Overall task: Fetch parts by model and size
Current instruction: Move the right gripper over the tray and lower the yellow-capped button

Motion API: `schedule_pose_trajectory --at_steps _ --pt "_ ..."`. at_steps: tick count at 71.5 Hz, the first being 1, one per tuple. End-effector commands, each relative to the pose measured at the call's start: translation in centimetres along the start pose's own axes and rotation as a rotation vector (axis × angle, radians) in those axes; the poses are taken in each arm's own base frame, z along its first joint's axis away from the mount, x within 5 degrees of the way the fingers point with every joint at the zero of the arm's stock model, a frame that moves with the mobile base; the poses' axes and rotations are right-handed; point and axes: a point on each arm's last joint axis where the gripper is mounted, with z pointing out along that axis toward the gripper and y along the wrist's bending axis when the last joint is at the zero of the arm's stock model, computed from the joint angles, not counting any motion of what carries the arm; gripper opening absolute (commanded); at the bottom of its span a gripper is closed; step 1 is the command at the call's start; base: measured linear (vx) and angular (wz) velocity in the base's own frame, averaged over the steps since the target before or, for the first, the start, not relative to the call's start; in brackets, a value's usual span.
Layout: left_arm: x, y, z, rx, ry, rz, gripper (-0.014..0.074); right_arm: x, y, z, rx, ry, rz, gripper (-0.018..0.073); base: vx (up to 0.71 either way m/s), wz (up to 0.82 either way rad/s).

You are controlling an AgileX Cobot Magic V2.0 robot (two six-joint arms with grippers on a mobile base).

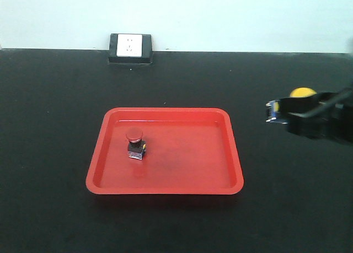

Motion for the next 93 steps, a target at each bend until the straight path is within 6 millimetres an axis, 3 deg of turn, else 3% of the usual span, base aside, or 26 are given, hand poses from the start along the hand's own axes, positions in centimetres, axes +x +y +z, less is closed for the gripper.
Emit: schedule_pose_trajectory --at_steps 1,13,23,43,60,76,84,93 --pt "-1.2 -0.1 -0.1 0.018 -0.072 -0.012 0.0502 -2.5 0.0 2.1 -0.011 0.011 -0.021 -0.0005 0.0 0.0" --pt "-1.2 -0.1 -0.1 0.018 -0.072 -0.012 0.0502 -3.5 -0.3 8.3 -0.037 0.263 -0.063 -0.0001 0.0 0.0" --pt "-1.2 -0.1 -0.1 0.018 -0.072 -0.012 0.0502 -4.4 -0.6 12.7 -0.053 0.358 -0.066 -0.0001 0.0 0.0" --pt "-1.2 -0.1 -0.1 0.018 -0.072 -0.012 0.0502 -4.7 -0.4 19.0 -0.101 0.476 -0.072 0.0005 0.0 0.0" --pt "-1.2 -0.1 -0.1 0.018 -0.072 -0.012 0.0502 -3.0 2.0 22.7 -0.136 0.545 -0.141 0.0008 0.0 0.0" --pt "-1.2 -0.1 -0.1 0.018 -0.072 -0.012 0.0502 -1.1 2.1 24.8 -0.123 0.608 -0.097 0.0043 0.0 0.0" --pt "-1.2 -0.1 -0.1 0.018 -0.072 -0.012 0.0502 -0.8 2.0 25.1 -0.118 0.618 -0.088 0.0119 0.0 0.0" --pt "-1.2 -0.1 -0.1 0.018 -0.072 -0.012 0.0502 -0.9 2.0 25.1 -0.112 0.619 -0.061 0.0274 0.0 0.0"
